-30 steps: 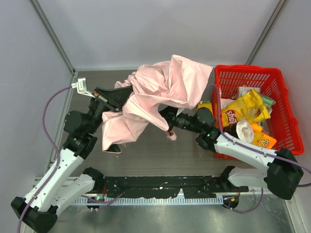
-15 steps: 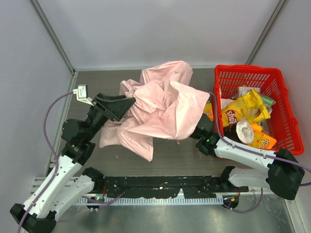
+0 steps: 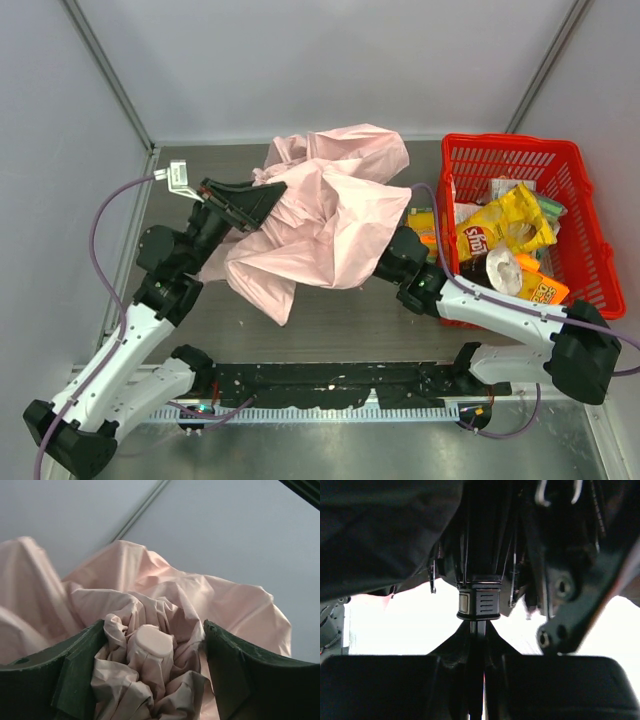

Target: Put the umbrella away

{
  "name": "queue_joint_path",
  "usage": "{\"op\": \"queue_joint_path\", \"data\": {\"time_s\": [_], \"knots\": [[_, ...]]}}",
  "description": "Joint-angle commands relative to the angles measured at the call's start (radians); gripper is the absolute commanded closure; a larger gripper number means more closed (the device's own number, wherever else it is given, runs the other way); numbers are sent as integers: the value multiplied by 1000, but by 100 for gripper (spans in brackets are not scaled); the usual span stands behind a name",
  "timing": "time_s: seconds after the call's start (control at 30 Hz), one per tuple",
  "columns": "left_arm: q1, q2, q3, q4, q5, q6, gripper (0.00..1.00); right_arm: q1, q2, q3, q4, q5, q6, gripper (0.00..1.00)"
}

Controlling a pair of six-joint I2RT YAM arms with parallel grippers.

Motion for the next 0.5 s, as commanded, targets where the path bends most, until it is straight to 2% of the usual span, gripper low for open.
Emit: {"op": "queue_joint_path", "data": {"time_s": [0.0,0.1,0.2,0.3,0.33,0.37,0.43,0.47], "knots": [[-37,29,32,52,-92,72,27,58,29,78,6,74,-83,99],[-39,38,28,67,-146,79,49,65,43,78,22,72,-80,99],[-39,41,38,74,-145,87,77,64,43,83,16,45,-65,99],[-37,35,57,20,-154,95,97,50,45,90,-33,40,-32,99],[-39,26,63,2,-163,92,100,41,45,87,-41,46,-2,95],[-39,21,67,-26,-175,84,100,26,43,77,-53,48,17,79],[-39,15,83,-90,-204,57,100,19,33,54,-82,75,49,56],[-39,12,89,-125,-215,47,100,18,23,29,-96,98,57,52]]}}
